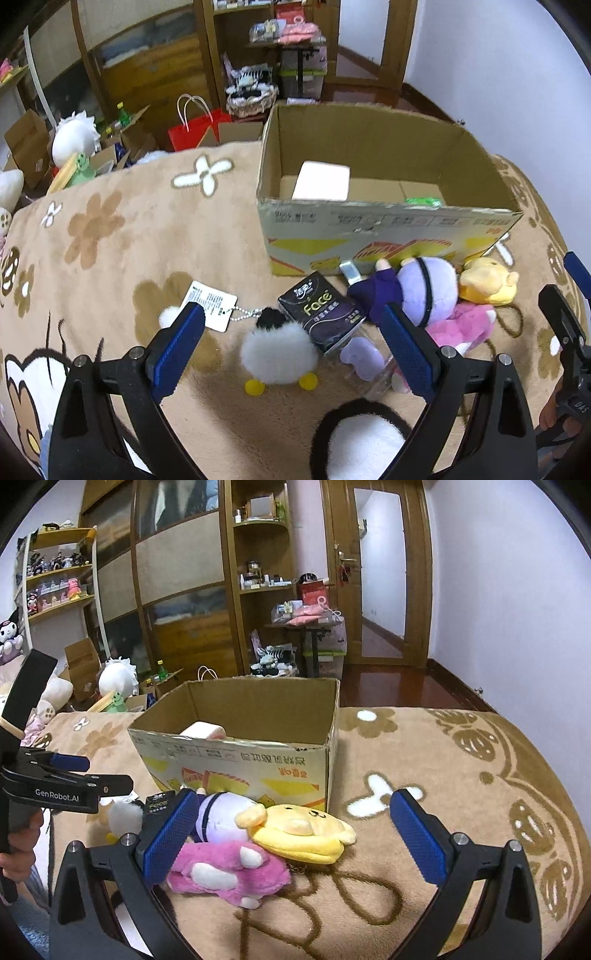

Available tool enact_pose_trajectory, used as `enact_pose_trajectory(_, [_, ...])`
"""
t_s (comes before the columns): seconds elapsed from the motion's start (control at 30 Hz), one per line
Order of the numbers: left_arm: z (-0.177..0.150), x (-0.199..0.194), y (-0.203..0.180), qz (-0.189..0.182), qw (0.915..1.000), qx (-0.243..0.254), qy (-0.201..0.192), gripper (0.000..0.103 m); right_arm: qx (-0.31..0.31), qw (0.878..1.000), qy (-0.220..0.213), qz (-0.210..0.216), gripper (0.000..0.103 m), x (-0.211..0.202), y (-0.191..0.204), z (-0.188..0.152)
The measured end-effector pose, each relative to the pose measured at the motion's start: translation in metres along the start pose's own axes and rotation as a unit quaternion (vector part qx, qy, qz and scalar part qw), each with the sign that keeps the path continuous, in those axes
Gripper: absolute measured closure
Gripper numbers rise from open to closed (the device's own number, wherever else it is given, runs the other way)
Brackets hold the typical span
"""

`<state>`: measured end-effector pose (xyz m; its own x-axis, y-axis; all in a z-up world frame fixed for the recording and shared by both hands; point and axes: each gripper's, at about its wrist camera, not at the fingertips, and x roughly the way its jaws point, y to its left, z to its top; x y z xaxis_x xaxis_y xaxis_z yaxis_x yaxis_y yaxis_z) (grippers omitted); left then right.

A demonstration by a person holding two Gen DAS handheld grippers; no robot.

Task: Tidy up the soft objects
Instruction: 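Grasp the white fluffy plush with the left gripper while the right grasps the yellow dog plush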

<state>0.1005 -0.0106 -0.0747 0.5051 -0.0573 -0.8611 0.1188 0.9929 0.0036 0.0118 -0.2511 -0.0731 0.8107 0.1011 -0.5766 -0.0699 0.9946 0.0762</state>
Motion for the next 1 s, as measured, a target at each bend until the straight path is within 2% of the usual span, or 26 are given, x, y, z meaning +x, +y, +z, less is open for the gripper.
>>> enact_pose_trajectory(0.43, [-0.002, 0.030, 0.014, -0.005, 0.9977, -0.030, 0.061, 0.008, 0.006, 1.000, 0.020, 0.002, 0.000, 0.028, -0.003, -0.010])
enact_pose_trajectory(0.93, [-0.010, 0.065, 0.030, -0.010, 0.9887, -0.070, 0.132, 0.009, 0.034, 0.998, 0.049, 0.015, 0.000, 0.052, -0.012, -0.020])
enact_pose_trajectory(1.0, [-0.012, 0.066, 0.030, -0.011, 0.9883, -0.071, 0.134, 0.013, 0.029, 0.998, 0.051, 0.014, 0.000, 0.053, -0.010, -0.021])
